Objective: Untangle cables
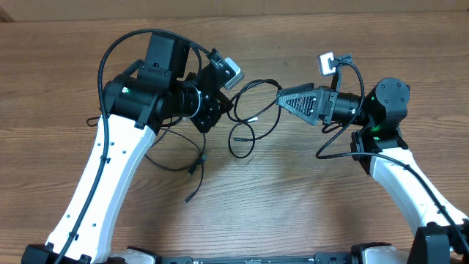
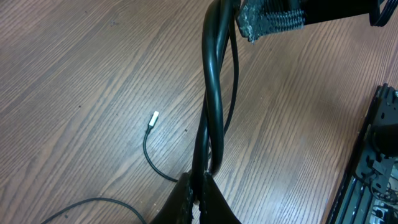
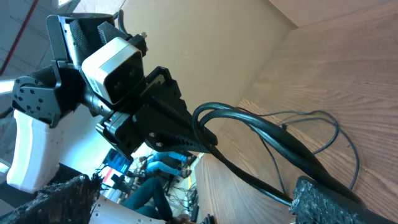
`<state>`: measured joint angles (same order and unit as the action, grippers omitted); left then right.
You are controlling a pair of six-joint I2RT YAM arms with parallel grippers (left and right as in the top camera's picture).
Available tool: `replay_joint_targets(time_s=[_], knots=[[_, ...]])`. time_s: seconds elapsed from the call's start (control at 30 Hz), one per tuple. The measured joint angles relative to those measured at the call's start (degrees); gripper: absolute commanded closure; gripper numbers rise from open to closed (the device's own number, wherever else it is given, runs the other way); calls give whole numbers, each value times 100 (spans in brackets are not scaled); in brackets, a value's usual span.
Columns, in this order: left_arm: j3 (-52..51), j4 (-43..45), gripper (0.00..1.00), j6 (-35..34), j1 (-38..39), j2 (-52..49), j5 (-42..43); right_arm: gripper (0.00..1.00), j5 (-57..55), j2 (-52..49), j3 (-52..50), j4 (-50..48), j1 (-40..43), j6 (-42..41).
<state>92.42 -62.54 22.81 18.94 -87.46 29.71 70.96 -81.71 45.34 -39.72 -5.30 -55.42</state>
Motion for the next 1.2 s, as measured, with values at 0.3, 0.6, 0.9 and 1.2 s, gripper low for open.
replay_joint_targets(time_s=[0.3, 0.6, 0.9, 1.2], knots=[[0, 63, 96, -173, 0, 2, -2, 0, 2, 0, 0, 0, 0, 125], [0, 520, 96, -1320, -251, 2, 4, 0, 0, 0, 0, 2, 0, 144], [0, 717, 96, -1906, -918, 2, 717, 0, -133, 0, 2, 1327, 0, 914], [0, 870, 96, -1993, -1008, 0, 1700, 1, -962, -17, 2, 2417, -4, 1895]])
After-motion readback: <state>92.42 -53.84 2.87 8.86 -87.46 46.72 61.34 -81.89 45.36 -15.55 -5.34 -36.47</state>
